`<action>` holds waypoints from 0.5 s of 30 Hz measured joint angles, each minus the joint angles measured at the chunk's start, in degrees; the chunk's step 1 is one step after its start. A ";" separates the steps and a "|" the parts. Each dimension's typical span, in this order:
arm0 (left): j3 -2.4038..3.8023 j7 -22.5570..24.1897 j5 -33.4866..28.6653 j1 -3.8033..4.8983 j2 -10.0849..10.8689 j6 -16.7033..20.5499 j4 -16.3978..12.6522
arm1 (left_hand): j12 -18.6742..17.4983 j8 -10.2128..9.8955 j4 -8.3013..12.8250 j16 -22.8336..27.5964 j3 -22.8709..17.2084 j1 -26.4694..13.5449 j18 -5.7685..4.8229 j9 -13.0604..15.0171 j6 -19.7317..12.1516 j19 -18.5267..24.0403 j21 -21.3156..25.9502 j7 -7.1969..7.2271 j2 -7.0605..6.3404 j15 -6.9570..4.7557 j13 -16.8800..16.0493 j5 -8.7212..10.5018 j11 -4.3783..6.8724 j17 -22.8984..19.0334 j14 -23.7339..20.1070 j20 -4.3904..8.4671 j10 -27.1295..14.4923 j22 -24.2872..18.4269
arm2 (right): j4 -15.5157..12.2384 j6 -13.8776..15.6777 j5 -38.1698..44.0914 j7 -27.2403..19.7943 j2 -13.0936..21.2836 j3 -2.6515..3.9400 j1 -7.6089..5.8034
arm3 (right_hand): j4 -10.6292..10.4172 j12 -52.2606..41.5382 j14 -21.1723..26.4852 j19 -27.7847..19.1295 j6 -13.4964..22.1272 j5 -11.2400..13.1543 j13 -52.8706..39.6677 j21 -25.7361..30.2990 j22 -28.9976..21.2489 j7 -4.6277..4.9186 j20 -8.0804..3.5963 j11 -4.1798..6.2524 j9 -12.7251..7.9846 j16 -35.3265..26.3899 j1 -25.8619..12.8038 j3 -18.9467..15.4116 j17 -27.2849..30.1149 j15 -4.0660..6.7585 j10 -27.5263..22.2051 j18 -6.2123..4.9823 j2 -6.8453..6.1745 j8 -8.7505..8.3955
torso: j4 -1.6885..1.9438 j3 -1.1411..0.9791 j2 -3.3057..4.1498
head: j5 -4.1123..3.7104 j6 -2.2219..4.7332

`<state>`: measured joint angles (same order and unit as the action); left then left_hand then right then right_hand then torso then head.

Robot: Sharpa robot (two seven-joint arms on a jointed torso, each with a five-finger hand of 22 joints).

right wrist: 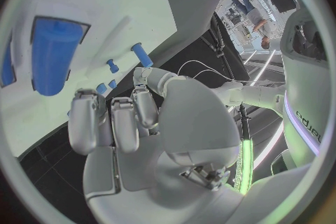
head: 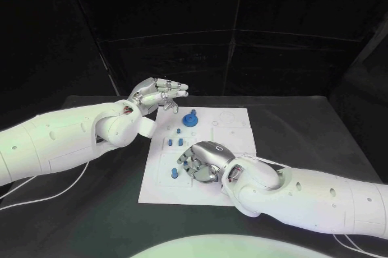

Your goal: Assemble the parts on the task board

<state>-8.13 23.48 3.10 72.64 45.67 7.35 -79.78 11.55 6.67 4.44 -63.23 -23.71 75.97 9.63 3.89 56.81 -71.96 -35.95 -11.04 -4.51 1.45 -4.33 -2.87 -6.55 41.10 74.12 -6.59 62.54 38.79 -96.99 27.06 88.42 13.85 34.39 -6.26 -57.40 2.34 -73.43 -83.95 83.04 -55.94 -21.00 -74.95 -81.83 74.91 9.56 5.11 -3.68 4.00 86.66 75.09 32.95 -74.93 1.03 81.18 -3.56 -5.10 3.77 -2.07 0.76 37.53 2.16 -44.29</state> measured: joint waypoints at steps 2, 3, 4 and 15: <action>0.00 0.00 0.00 0.00 0.00 0.00 0.03 | 0.00 0.00 0.00 0.00 0.00 0.00 -0.01 0.00 0.00 0.00 0.00 0.00 0.00 0.00 0.00 0.00 0.00 0.00 0.00 0.00 0.00 0.00 | 0.00 0.68 -0.15 -0.27 0.24 0.70 0.07 | 0.03 0.00 0.00 0.00 0.07 0.00 0.00 0.00 0.00 0.07 0.00 0.00 -0.08 0.00 0.00 -0.03 0.00 0.00 0.00 0.00 0.00 0.00 | -0.01 -0.01 -0.03 | -0.07 0.19; 0.00 0.00 0.00 0.00 0.00 0.00 0.06 | 0.00 0.00 0.00 0.00 0.00 0.00 0.00 0.00 0.00 0.00 0.00 0.00 0.00 0.00 0.00 0.00 0.00 0.00 0.00 0.00 0.00 0.00 | -0.03 1.13 -0.29 -0.53 0.44 1.18 0.07 | 0.17 0.00 0.00 0.00 0.07 0.00 0.00 0.00 0.00 0.07 0.00 0.00 -0.08 0.00 0.00 -0.17 0.00 0.00 0.00 0.00 0.00 0.00 | -0.01 -0.01 -0.03 | -0.10 0.25; 0.00 0.00 0.00 0.00 0.00 0.00 0.10 | 0.00 0.00 0.00 0.00 0.00 0.00 0.00 0.00 -0.02 0.00 0.00 0.03 0.00 0.00 0.00 0.00 0.00 -0.11 0.00 0.00 0.00 0.00 | -0.09 1.60 -0.47 -0.83 0.69 1.55 0.02 | 0.16 0.04 0.00 0.00 0.07 0.00 0.00 0.00 0.00 0.07 0.00 0.00 -0.08 0.00 -0.01 -0.16 0.00 0.00 0.00 0.00 -0.01 0.00 | -0.01 -0.01 -0.05 | -0.13 0.35; -0.03 0.58 0.00 -0.08 -0.11 0.41 2.66 | 2.85 0.73 -0.28 0.00 1.22 0.00 0.01 0.13 -0.18 0.35 0.46 1.06 0.00 -0.63 -1.14 0.00 1.14 -1.26 -1.04 0.00 2.79 -0.24 | 3.87 4.49 -17.82 -12.50 7.63 5.77 -2.12 | 0.99 24.08 0.93 -14.29 -2.73 -0.60 15.69 18.95 -24.16 -0.88 0.20 0.31 0.01 -14.02 -1.72 -4.47 10.12 -0.08 -14.24 -4.53 -1.72 0.38 | -0.07 0.29 -1.23 | -1.54 3.07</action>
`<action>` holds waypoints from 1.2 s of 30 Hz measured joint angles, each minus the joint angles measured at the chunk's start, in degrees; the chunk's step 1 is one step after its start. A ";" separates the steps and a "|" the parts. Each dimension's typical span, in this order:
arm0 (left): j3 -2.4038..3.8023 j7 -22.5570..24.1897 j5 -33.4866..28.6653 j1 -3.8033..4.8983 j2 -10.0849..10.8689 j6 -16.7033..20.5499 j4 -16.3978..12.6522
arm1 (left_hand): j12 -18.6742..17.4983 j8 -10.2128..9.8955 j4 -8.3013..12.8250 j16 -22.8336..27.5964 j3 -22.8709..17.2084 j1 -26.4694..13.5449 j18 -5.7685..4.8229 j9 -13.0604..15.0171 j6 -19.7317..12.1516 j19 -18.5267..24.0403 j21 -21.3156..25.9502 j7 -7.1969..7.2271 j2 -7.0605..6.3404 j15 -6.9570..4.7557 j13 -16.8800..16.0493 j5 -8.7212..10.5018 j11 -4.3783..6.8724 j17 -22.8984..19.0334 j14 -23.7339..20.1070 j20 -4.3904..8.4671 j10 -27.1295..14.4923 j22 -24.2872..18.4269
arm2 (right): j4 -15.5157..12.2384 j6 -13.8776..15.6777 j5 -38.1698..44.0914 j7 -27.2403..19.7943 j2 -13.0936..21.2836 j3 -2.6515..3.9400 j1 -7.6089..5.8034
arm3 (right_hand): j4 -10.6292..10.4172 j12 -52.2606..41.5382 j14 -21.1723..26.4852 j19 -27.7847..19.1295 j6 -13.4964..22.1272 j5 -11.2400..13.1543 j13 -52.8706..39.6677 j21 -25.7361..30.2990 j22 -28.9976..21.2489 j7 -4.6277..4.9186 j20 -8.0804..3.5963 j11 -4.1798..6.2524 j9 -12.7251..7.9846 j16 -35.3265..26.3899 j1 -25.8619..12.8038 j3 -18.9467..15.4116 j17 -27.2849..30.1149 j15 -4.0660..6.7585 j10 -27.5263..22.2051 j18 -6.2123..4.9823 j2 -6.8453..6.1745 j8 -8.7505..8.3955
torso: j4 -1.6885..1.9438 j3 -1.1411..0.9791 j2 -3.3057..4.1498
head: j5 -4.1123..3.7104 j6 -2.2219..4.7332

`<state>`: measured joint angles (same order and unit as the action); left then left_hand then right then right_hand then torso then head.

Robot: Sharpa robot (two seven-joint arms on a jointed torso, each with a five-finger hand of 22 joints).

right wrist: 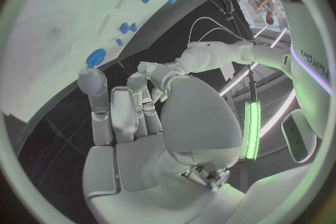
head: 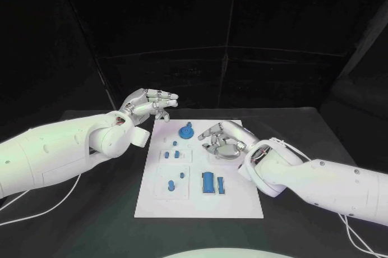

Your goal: Assemble the parts on the task board

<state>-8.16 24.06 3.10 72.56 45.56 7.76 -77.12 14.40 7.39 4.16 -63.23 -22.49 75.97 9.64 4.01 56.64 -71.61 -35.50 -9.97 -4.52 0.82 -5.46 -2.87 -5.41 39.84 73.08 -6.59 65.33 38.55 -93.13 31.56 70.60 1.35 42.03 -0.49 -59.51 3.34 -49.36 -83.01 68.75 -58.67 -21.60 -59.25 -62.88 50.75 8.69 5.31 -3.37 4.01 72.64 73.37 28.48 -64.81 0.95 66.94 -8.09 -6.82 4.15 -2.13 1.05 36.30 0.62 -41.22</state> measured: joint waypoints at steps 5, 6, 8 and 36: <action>0.00 1.34 -0.70 -0.43 -1.20 0.44 4.18 | 0.02 0.66 -0.36 1.40 0.36 -0.42 0.01 0.18 0.88 0.57 0.49 0.73 0.42 -0.28 0.09 0.00 0.17 -2.50 -1.38 0.36 -0.89 -0.26 | 6.64 -1.15 -14.13 -6.60 0.98 0.47 -2.19 | -0.15 17.03 12.67 -10.51 -0.48 2.65 13.25 15.75 -15.29 0.30 0.27 -0.68 0.00 -25.66 0.00 -1.17 25.32 -0.75 -9.55 -2.18 0.00 0.37 | -0.40 0.24 -1.33 | 0.14 1.75; 0.01 1.63 -1.07 -0.62 -1.42 0.60 4.98 | 0.02 0.92 -0.36 2.74 0.36 -0.42 0.00 0.19 1.34 1.21 0.96 0.66 0.42 -0.18 0.15 0.00 0.19 -4.52 -2.53 0.34 -1.07 -0.43 | 8.01 -1.59 -16.66 -7.87 0.92 0.50 -2.42 | -0.15 19.89 15.24 -12.39 -0.50 2.95 15.60 18.25 -16.79 0.33 0.63 -1.22 0.00 -29.86 0.24 -1.17 27.81 -1.30 -11.34 -2.17 0.24 0.46 | -0.50 0.27 -1.61 | 0.21 2.12; 0.01 2.23 -1.93 -1.02 -1.67 1.01 6.37 | -0.10 1.06 -0.46 5.99 0.74 -0.42 -0.01 0.19 1.62 3.30 2.44 0.57 0.42 -0.06 0.34 0.00 0.20 -8.14 -5.46 0.19 -1.06 -1.07 | 10.58 -2.54 -21.43 -10.29 0.66 0.57 -2.70 | -0.15 25.51 18.67 -15.57 -0.06 3.99 21.09 23.21 -19.76 1.18 1.70 -2.53 0.00 -37.09 0.76 -1.51 31.72 -2.78 -13.82 -2.17 0.76 0.46 | -0.75 0.35 -2.18 | 0.37 2.88; 1.80 5.61 -7.25 -5.37 -2.86 7.91 5.01 | -13.69 -6.60 -3.83 53.11 9.94 -27.49 -3.01 -3.32 -21.27 46.66 33.71 2.83 3.78 5.62 4.82 2.18 -1.72 -33.39 -41.79 -3.36 -28.81 -25.89 | 19.14 -7.23 -52.53 -24.92 -1.18 0.54 -2.34 | -3.13 42.96 45.29 -34.80 22.34 11.53 53.53 56.00 -44.22 -0.74 4.41 -2.85 -3.26 -69.81 -24.07 -18.41 59.31 -6.46 -30.83 0.11 6.16 -3.37 | 0.18 -0.25 -4.81 | -0.42 6.27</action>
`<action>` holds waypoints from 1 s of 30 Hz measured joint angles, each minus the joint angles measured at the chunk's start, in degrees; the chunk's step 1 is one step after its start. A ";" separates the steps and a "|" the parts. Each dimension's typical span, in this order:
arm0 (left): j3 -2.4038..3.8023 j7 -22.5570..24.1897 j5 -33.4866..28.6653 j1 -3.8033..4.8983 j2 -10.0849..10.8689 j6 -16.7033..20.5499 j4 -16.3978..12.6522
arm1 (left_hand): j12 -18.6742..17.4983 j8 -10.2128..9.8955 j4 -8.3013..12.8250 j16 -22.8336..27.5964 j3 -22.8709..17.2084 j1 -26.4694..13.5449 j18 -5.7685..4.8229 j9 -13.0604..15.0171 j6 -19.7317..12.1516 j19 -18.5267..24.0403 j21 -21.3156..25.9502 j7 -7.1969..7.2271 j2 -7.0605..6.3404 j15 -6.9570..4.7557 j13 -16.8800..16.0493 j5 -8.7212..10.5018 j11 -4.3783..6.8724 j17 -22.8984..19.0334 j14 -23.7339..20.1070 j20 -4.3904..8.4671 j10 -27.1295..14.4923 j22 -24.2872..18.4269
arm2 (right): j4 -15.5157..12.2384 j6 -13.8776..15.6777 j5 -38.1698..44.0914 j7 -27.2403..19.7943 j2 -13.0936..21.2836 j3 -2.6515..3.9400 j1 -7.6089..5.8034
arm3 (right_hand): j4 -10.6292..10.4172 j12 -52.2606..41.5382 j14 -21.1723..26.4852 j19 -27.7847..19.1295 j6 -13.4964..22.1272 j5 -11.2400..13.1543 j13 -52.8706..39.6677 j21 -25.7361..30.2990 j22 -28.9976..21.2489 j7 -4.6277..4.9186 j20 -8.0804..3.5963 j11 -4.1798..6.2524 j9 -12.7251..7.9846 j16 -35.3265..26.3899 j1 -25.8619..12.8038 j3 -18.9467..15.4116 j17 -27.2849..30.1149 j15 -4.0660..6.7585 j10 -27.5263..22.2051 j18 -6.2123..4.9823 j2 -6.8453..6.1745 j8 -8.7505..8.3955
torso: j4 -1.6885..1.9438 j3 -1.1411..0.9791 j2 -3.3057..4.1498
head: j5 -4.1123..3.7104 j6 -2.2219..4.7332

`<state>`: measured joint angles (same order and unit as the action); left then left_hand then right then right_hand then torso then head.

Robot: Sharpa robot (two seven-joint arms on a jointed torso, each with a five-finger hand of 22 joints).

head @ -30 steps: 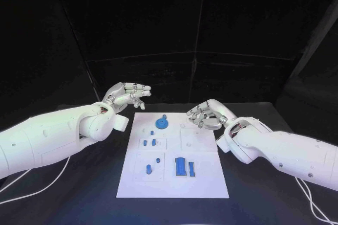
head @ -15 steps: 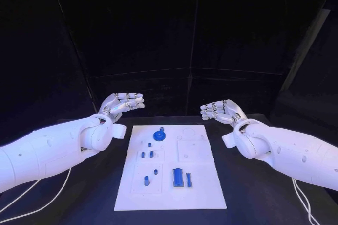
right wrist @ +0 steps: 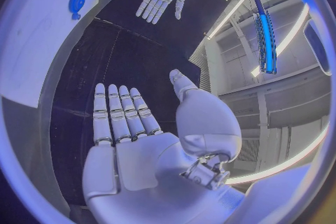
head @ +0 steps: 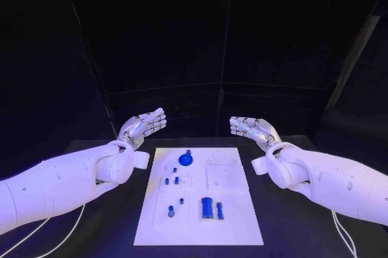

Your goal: Assemble the parts on the task board

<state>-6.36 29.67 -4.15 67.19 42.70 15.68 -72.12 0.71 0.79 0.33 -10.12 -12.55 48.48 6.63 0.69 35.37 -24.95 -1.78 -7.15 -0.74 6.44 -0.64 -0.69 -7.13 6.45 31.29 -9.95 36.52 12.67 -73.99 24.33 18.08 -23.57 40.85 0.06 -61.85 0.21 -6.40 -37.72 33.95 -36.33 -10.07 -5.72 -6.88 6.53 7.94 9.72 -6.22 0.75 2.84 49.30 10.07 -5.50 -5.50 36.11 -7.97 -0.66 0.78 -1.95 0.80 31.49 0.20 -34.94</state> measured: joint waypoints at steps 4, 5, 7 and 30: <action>1.70 -0.05 0.32 -1.82 0.65 3.90 -4.24 | -0.07 -0.17 -0.17 1.53 1.92 -7.50 -0.65 -0.35 -5.48 3.85 0.66 1.08 0.38 -1.06 0.32 0.25 1.09 -1.09 -4.85 1.54 -5.67 -1.97 | -5.96 3.76 -3.42 -0.82 1.32 -0.03 0.65 | -0.08 1.20 5.97 -5.35 5.75 1.59 2.06 1.09 -1.04 -1.24 -1.53 1.40 -0.38 -1.43 -7.78 -1.62 2.36 2.36 -5.67 0.89 0.32 -0.34 | 1.13 -0.46 -0.20 | -0.16 0.44; 2.13 -0.06 0.44 -2.29 0.77 5.06 -5.40 | -0.28 -0.33 -0.17 1.90 2.33 -9.09 -0.90 -0.40 -6.64 4.68 0.85 1.33 0.44 -1.65 0.36 0.25 1.36 -1.65 -5.87 1.87 -6.84 -2.38 | -7.32 4.80 -4.37 -1.07 1.64 -0.04 0.81 | -0.15 1.80 7.18 -6.41 6.89 1.91 2.58 1.30 -1.44 -1.51 -1.88 1.98 -0.43 -1.67 -9.36 -1.90 2.82 2.82 -6.84 0.89 0.37 -0.34 | 1.28 -0.53 -0.21 | -0.17 0.49; 3.16 -0.09 0.77 -3.48 1.03 8.16 -8.36 | -0.32 -0.33 -0.23 2.55 3.16 -12.18 -1.64 -0.46 -8.87 6.26 1.01 1.92 0.53 -2.87 0.41 0.25 2.12 -2.88 -7.89 2.49 -9.15 -3.19 | -10.21 7.40 -6.80 -1.71 2.34 -0.07 1.16 | -0.15 3.08 9.68 -8.67 9.30 2.59 3.50 2.43 -2.74 -2.06 -2.52 3.16 -0.50 -1.85 -12.63 -2.57 3.60 3.60 -9.26 1.77 0.47 -0.34 | 1.55 -0.64 -0.25 | -0.20 0.53; 6.28 -0.25 3.18 -7.12 1.98 27.08 -17.72 | -0.32 -0.56 -0.32 9.47 11.13 -34.67 -5.42 -0.63 -25.29 17.73 1.56 6.98 0.75 -6.35 0.57 0.48 7.03 -6.34 -22.42 9.64 -26.13 -11.58 | -15.82 18.91 -17.60 -5.15 3.83 -0.09 1.80 | -0.26 5.98 26.85 -23.93 25.84 9.46 5.62 6.50 -6.38 -7.79 -9.43 6.12 -0.69 -2.56 -35.02 -9.39 5.37 5.44 -25.72 6.70 0.67 -0.56 | 1.95 -0.80 -0.31 | -0.21 0.58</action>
<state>-0.09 29.42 -0.97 60.07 44.68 42.75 -89.83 0.39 0.23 0.01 -0.65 -1.43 13.80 1.22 0.07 10.08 -7.22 -0.23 -0.17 0.01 0.10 -0.08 -0.22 -0.09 0.11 8.87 -0.30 10.39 1.09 -89.80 43.23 0.47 -28.72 44.68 -0.04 -60.05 -0.05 -0.42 -10.87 10.03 -10.49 -0.62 -0.10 -0.38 0.15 0.16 0.29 -0.10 0.06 0.27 14.28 0.68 -0.13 -0.07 10.39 -1.27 0.01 0.22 0.00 0.00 31.18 -0.01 -34.37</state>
